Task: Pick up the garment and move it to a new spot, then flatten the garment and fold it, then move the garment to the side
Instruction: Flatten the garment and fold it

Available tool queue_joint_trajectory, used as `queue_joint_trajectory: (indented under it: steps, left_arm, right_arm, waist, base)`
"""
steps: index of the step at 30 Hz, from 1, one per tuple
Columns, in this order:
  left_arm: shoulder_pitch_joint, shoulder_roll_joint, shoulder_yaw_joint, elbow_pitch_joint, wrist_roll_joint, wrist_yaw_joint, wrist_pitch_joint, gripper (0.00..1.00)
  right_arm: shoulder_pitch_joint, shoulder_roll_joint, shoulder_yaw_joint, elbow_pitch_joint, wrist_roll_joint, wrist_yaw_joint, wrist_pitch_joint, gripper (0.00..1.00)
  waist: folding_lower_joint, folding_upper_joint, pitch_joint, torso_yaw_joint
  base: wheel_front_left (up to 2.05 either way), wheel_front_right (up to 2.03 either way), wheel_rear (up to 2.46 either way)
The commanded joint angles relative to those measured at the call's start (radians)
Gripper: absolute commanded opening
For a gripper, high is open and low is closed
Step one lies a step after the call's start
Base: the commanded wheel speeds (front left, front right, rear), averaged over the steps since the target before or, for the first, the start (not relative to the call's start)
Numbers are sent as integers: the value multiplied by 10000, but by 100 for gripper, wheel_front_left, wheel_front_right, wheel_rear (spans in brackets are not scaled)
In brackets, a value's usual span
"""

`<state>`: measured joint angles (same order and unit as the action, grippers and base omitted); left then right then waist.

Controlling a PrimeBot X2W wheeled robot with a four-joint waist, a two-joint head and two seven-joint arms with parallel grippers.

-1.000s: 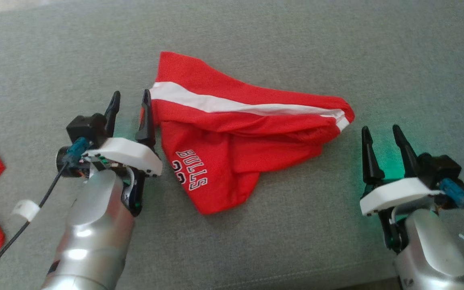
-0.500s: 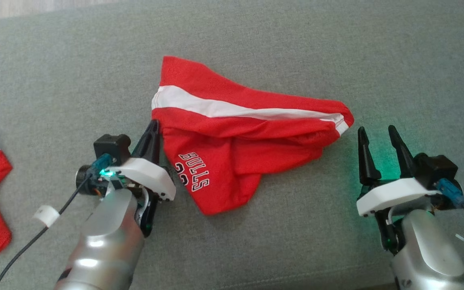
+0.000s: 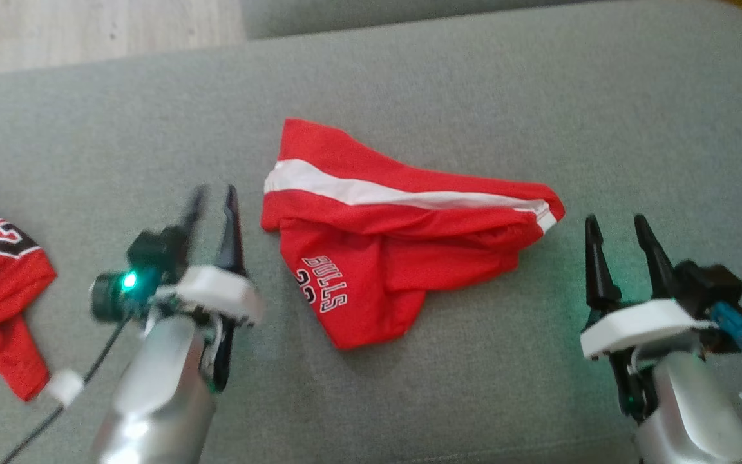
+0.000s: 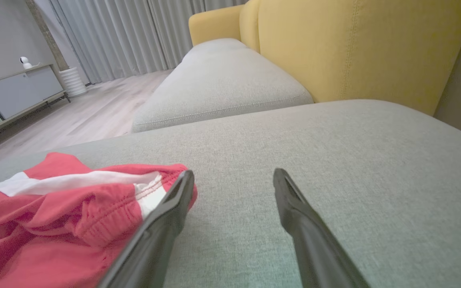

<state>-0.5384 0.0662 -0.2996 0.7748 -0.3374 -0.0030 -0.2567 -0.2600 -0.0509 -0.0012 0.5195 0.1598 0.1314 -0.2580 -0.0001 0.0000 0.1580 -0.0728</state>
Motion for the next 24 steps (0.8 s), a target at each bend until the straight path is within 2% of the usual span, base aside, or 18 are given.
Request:
queue_joint_trajectory:
  steps: [1,8,15,24]
  left_arm:
    - [292,327,454,-568,256,169,-51,100]
    - [3051,338,1728,-2942,1216,644,-51,100]
    - [4879,115,2454,-3624,1707,442,-51,100]
    - [4869,-107,2728,-3584,1851,36,-51,100]
  right_arm:
    - [34,6,200,-377,42,-7,-38,100]
    - [714,6,-33,-864,255,-7,-38,100]
    - [1354,7,-22,-875,416,-7,-38,100]
    - [1364,7,151,-804,440,-7,-38,100]
  waist:
    - [1,0,-270,127]
    - [1,0,-997,558]
    - [1,0,-1367,946]
    - [1,0,-1174,748]
  base:
    - [0,0,0]
    - [0,0,0]
    - [0,0,0]
    - [0,0,0]
